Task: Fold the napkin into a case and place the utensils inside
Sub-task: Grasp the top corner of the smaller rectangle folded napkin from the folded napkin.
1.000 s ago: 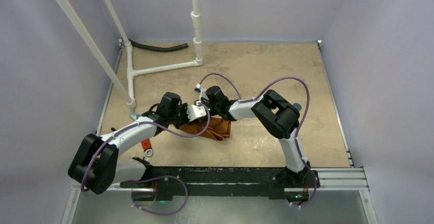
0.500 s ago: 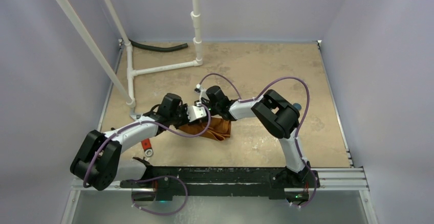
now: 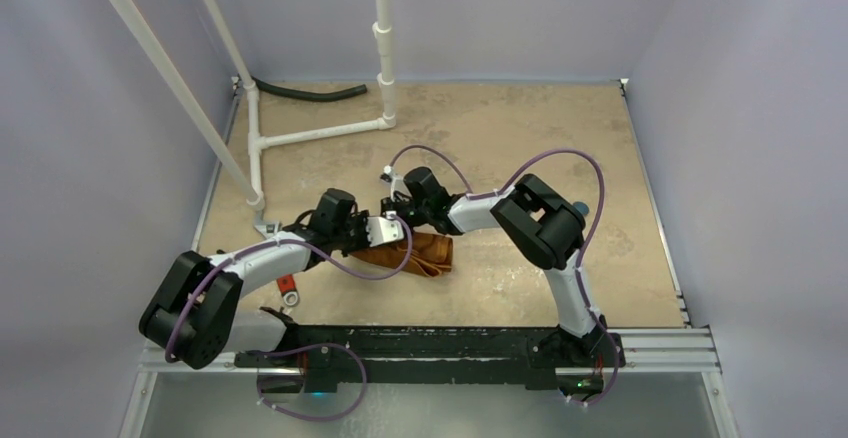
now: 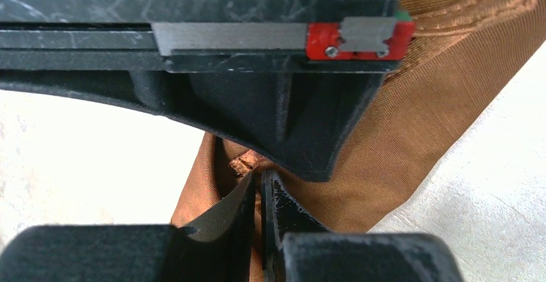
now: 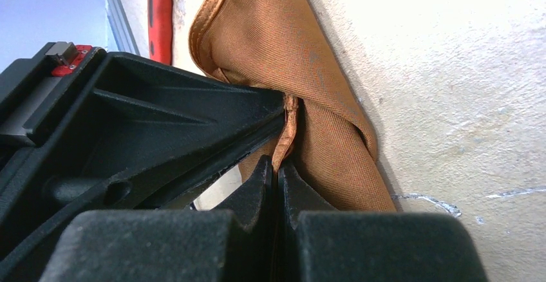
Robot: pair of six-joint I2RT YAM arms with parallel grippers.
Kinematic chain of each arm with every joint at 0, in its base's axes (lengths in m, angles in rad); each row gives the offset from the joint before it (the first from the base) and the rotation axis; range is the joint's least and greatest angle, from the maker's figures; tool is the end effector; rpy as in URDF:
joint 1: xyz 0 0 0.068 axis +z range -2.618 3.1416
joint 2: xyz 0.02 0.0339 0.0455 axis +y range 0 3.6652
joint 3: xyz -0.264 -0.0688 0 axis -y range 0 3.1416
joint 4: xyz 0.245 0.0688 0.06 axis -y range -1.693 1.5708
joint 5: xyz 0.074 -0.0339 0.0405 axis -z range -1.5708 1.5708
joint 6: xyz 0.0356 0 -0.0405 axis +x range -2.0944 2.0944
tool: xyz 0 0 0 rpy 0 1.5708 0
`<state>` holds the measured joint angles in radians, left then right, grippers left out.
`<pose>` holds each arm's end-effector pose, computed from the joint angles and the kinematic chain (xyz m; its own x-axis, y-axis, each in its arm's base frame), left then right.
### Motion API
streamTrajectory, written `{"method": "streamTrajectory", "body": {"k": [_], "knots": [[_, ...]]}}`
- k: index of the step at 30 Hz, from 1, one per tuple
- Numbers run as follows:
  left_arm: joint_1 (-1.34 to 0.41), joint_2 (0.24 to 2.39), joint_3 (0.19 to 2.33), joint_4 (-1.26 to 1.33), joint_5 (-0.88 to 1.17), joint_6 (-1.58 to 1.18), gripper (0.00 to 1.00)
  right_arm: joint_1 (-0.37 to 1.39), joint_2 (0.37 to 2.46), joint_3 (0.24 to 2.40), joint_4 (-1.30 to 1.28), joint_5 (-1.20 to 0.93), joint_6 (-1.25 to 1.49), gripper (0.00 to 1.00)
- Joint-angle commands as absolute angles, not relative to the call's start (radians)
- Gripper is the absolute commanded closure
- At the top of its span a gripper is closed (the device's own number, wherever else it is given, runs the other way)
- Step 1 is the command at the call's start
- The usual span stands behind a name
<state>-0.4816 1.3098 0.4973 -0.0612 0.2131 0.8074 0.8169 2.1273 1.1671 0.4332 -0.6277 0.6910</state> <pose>0.2037 -0.1150 0.1485 -0.0558 0.8259 -0.5610 0.8871 0.2988 0.3517 0.2845 0.3336 0.1196 -0.8628 -0.1653 -0.4778 -0.5031 0.3754 0.7785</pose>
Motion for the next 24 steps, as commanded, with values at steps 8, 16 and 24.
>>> {"method": "streamTrajectory", "body": {"k": [8, 16, 24], "knots": [[-0.484, 1.310, 0.471, -0.117, 0.168, 0.835, 0.96, 0.785, 2.088, 1.076, 0.621, -0.745, 0.801, 1.00], [-0.483, 1.292, 0.669, -0.235, 0.142, 0.635, 0.87, 0.785, 2.109, 1.102, 0.550, -0.691, 0.790, 1.00], [-0.477, 1.289, 0.714, -0.290, 0.117, 0.522, 0.63, 0.784, 2.100, 1.133, 0.428, -0.616, 0.747, 1.00]]}}
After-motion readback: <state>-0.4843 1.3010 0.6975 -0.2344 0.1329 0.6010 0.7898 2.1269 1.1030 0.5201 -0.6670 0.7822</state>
